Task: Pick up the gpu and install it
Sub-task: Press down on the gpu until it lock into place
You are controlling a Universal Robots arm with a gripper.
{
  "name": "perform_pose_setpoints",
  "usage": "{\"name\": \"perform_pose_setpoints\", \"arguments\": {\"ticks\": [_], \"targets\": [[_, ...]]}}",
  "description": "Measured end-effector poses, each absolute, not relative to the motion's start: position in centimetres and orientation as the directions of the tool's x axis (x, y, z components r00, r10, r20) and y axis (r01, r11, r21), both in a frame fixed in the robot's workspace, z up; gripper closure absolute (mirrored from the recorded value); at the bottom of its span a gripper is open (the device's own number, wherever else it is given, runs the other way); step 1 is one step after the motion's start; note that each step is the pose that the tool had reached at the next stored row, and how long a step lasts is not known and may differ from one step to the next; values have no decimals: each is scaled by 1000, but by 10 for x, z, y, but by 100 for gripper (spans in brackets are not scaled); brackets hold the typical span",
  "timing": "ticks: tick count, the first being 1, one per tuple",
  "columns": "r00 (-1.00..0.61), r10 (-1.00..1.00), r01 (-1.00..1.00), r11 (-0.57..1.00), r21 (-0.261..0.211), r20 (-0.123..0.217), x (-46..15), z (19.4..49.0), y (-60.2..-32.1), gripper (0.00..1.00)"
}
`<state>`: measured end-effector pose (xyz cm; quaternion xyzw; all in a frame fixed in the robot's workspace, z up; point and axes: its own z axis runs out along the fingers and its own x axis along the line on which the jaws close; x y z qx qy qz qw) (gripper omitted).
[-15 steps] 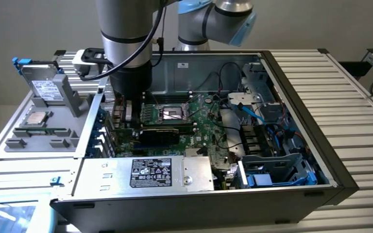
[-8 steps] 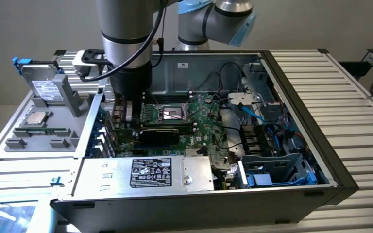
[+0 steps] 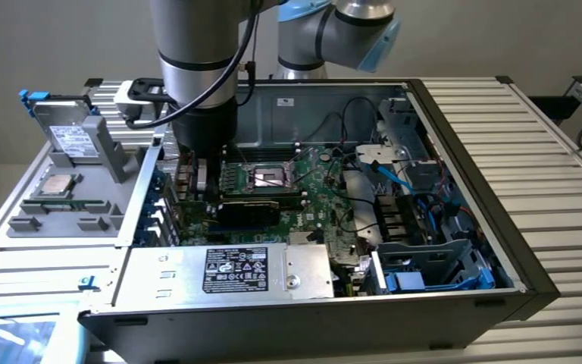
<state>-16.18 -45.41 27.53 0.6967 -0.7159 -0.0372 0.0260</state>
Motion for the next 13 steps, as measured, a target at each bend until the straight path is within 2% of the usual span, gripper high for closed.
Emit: {"name": "perform_pose_setpoints", "arguments": {"ticks": [13], "targets": [[-28, -1000, -996, 27, 90, -15, -162, 272, -454, 88]]}}
